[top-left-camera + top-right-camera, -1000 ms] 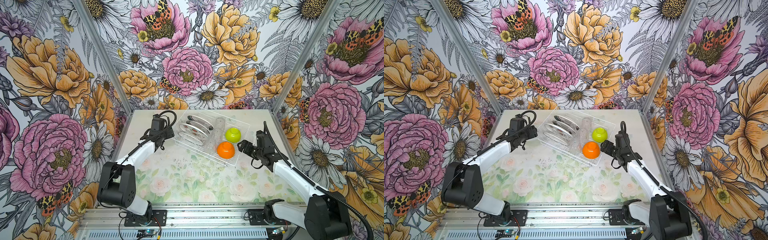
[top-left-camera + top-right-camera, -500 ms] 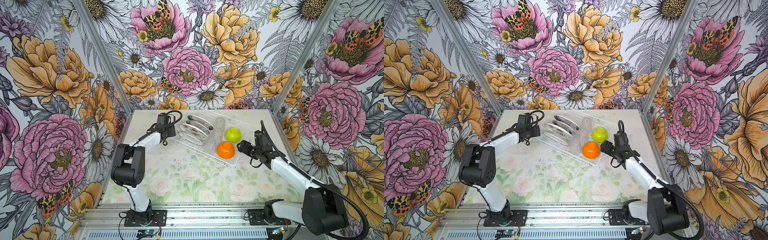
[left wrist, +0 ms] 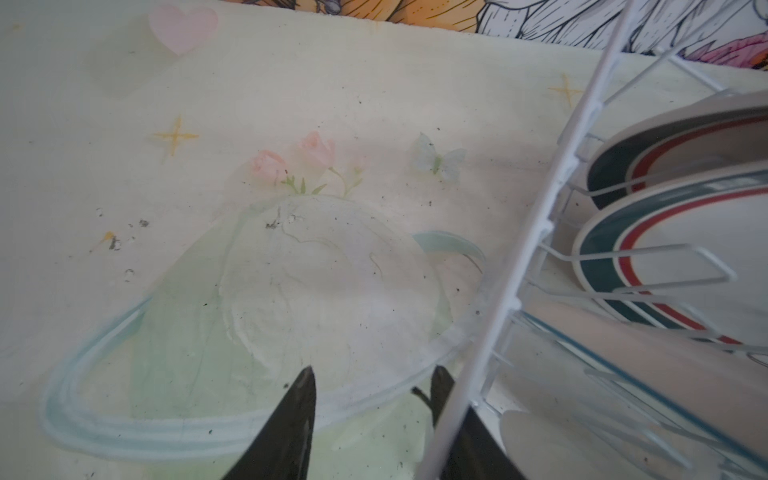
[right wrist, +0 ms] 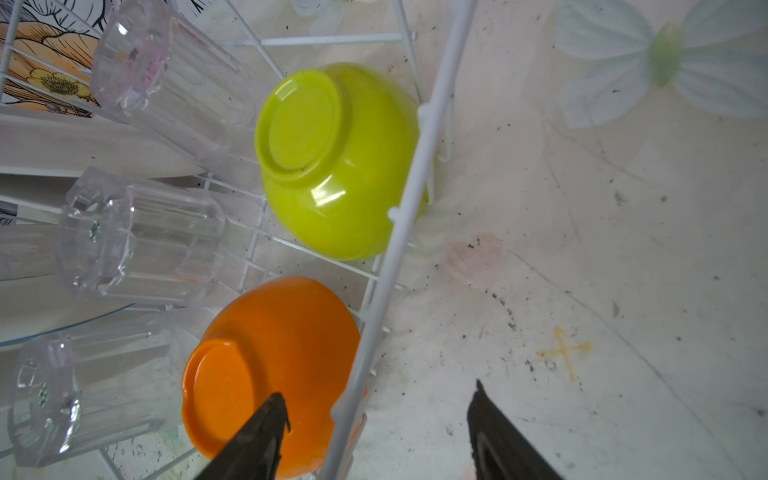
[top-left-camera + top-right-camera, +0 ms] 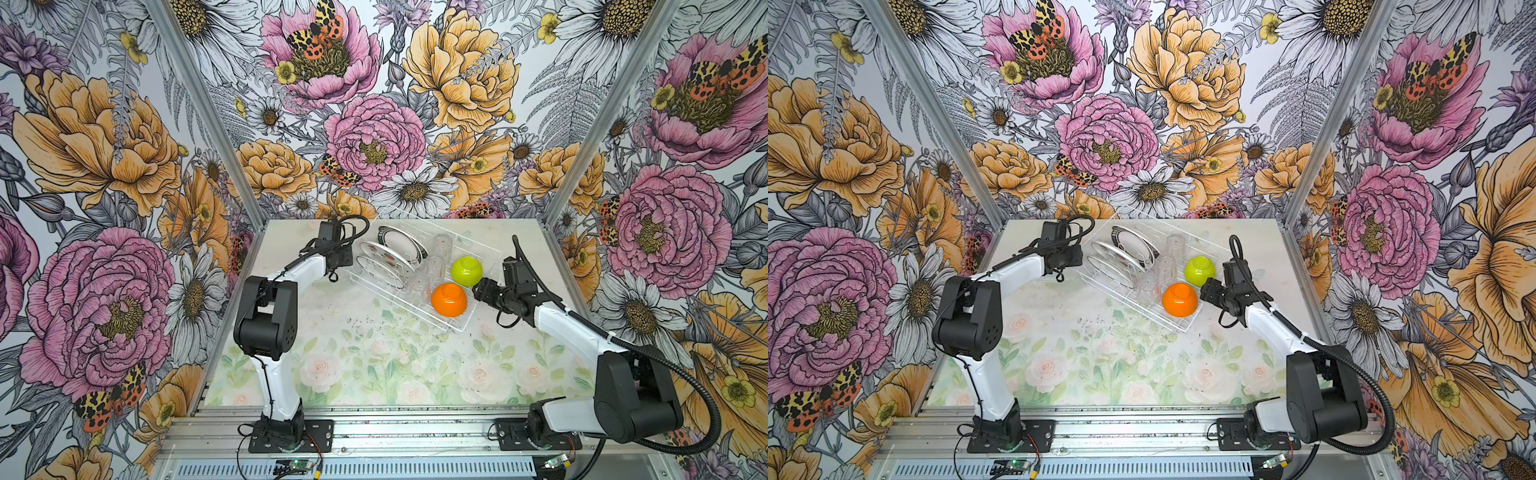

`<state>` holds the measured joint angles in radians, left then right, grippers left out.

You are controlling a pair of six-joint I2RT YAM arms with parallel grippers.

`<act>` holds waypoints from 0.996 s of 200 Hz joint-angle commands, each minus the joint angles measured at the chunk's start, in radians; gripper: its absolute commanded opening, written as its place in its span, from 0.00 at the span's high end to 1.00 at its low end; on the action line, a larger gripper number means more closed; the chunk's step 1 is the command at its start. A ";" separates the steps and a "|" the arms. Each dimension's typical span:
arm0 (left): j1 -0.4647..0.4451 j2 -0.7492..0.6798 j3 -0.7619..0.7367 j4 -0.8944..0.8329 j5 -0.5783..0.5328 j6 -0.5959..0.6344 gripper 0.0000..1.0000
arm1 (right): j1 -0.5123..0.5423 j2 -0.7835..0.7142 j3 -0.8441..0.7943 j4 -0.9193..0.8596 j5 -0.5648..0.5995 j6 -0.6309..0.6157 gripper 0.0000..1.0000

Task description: Unload the mixed dishes from the dish rack

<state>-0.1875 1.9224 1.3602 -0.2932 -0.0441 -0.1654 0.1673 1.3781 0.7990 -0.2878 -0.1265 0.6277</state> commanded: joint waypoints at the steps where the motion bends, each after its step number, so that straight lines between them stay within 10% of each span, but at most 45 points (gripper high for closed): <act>1: 0.007 0.012 0.000 0.032 0.026 -0.004 0.61 | 0.008 0.022 0.047 0.013 0.034 -0.025 0.34; 100: -0.017 -0.214 -0.277 0.032 -0.016 -0.096 0.73 | 0.006 0.156 0.144 0.010 0.036 -0.100 0.66; 199: -0.167 -0.620 -0.663 -0.015 -0.055 -0.254 0.72 | -0.005 0.219 0.189 0.009 0.010 -0.175 0.67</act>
<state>-0.3084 1.3949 0.7910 -0.2195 -0.0872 -0.3523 0.1600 1.5703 0.9607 -0.2874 -0.0990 0.4873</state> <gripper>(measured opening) 0.280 0.335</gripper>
